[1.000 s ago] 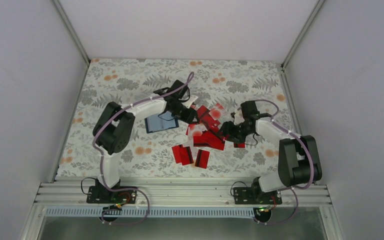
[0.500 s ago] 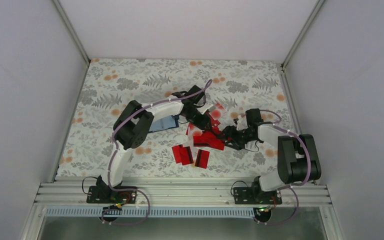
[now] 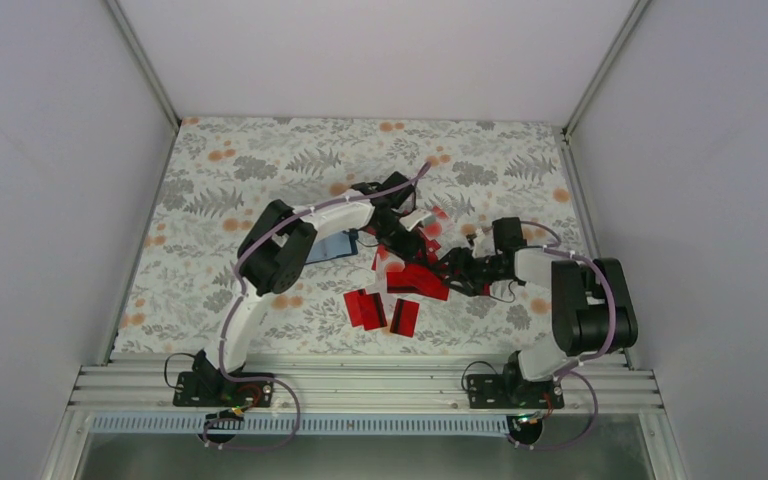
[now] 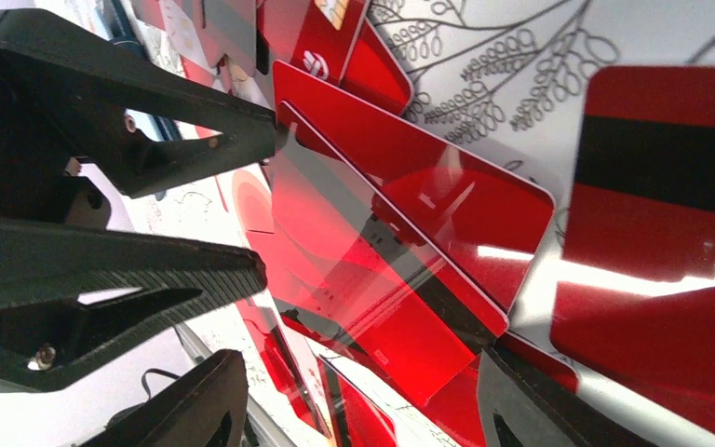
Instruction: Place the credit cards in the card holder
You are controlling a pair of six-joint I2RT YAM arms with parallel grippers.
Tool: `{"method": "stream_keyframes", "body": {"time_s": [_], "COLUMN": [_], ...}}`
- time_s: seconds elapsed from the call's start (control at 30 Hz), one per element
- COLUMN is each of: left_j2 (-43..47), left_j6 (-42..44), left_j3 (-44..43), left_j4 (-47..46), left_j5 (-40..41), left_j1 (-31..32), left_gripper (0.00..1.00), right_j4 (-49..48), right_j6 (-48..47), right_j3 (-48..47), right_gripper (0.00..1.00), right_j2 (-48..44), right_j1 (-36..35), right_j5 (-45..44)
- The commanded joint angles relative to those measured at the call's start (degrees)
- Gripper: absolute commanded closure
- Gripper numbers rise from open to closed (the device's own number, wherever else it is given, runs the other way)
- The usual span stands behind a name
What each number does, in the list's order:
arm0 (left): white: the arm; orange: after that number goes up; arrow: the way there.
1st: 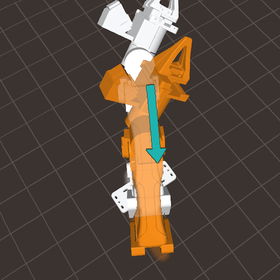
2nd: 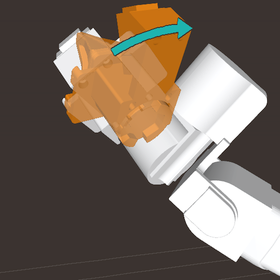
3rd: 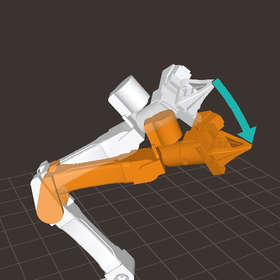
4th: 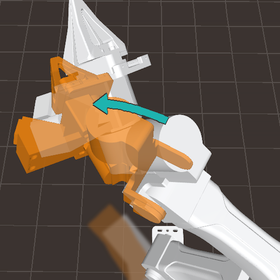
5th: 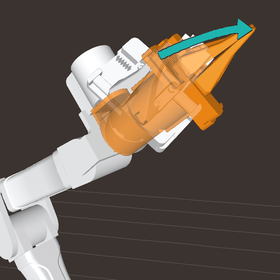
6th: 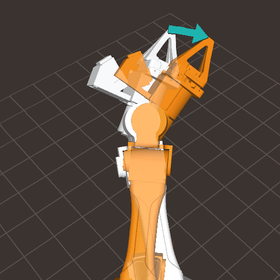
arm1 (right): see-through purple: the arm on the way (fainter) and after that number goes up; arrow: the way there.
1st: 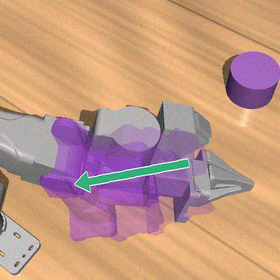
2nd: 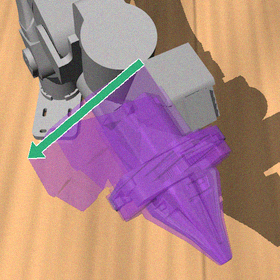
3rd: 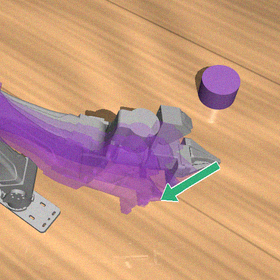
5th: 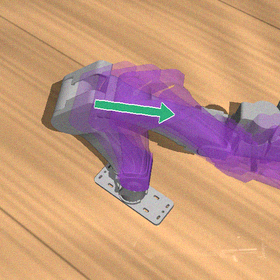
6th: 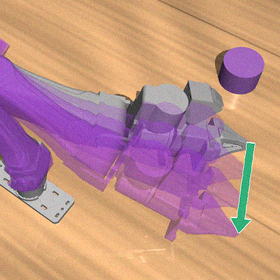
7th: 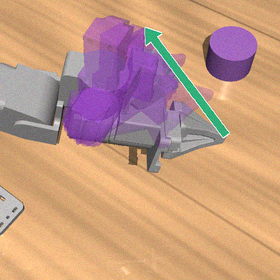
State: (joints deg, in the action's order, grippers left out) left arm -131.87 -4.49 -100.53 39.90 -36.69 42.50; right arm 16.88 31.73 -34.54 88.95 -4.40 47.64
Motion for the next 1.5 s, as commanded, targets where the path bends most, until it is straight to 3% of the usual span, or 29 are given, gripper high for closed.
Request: {"method": "stream_keyframes", "body": {"time_s": [0.0, 0.43, 1.47], "left_j2": [-3.0, 0.1, 3.2], "left_j6": [1.8, -1.2, -6.1], "left_j3": [0.5, 5.2, -3.3], "left_j4": [3.3, -1.1, 10.6], "left_j5": [-3.0, -10.3, -7.2], "left_j1": [1.4, 1.2, 1.3], "left_gripper": [0.48, 0.49, 0.48], "right_j4": [-3.1, -4.6, -7.2], "right_j6": [0.4, -0.3, 0.0], "right_j3": [1.9, 1.5, -1.2], "right_gripper": [0.37, 0.39, 0.41], "right_j2": [3.0, 5.9, 9.7], "right_j1": [0.3, 0.3, 0.0], "right_j5": [-2.2, -1.5, 2.6]}}
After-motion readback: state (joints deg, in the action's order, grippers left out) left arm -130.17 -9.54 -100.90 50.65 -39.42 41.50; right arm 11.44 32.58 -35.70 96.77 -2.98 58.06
